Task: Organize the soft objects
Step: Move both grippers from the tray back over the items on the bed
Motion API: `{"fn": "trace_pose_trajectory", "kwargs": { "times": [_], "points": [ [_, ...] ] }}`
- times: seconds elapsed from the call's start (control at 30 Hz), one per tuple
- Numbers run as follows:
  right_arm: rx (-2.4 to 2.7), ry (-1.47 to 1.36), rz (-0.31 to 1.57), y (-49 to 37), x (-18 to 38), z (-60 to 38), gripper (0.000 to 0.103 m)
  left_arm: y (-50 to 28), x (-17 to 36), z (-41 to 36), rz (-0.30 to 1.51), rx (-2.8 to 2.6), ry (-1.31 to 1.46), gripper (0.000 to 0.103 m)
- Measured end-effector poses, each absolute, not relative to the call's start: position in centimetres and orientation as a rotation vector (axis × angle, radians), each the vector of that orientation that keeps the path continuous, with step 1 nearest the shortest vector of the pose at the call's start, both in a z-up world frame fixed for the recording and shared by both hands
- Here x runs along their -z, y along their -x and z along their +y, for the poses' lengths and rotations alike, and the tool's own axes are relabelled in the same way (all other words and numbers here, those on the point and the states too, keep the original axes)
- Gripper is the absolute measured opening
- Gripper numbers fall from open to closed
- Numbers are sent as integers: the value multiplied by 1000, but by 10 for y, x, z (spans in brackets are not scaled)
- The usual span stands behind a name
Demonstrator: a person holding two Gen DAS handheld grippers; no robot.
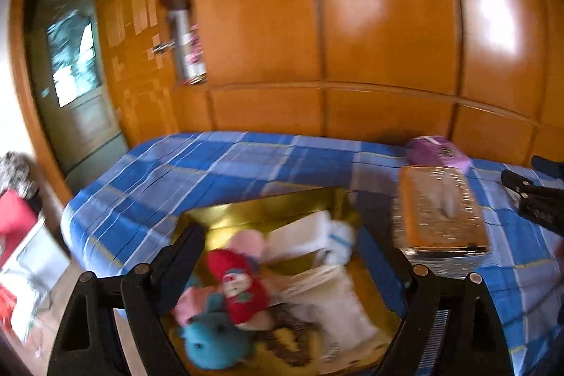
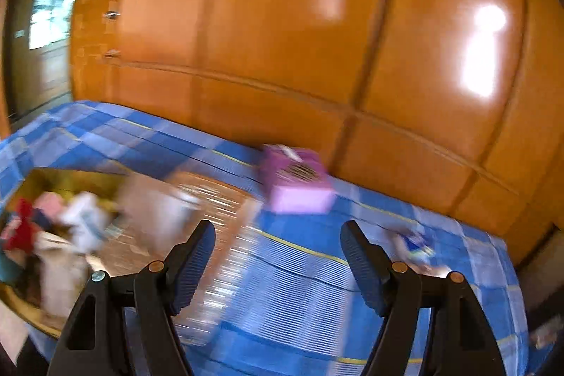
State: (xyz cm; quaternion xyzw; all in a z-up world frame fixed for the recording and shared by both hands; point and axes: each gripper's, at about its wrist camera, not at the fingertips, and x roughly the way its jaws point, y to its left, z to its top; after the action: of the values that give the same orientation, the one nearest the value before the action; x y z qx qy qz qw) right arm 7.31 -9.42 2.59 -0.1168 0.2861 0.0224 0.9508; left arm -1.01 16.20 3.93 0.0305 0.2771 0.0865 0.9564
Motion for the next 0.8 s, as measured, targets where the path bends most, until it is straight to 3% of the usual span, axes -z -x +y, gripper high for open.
{"fn": "trace_pose_trajectory", "kwargs": {
  "times": [0.5,0.8],
  "points": [
    [375,130,699,-110,9,-300,74,-13,-53,40,535,89,-278,89],
    [468,-160,788,-125,38,-383,74,-30,-47,-9,550,163,-351,89]
  ]
}}
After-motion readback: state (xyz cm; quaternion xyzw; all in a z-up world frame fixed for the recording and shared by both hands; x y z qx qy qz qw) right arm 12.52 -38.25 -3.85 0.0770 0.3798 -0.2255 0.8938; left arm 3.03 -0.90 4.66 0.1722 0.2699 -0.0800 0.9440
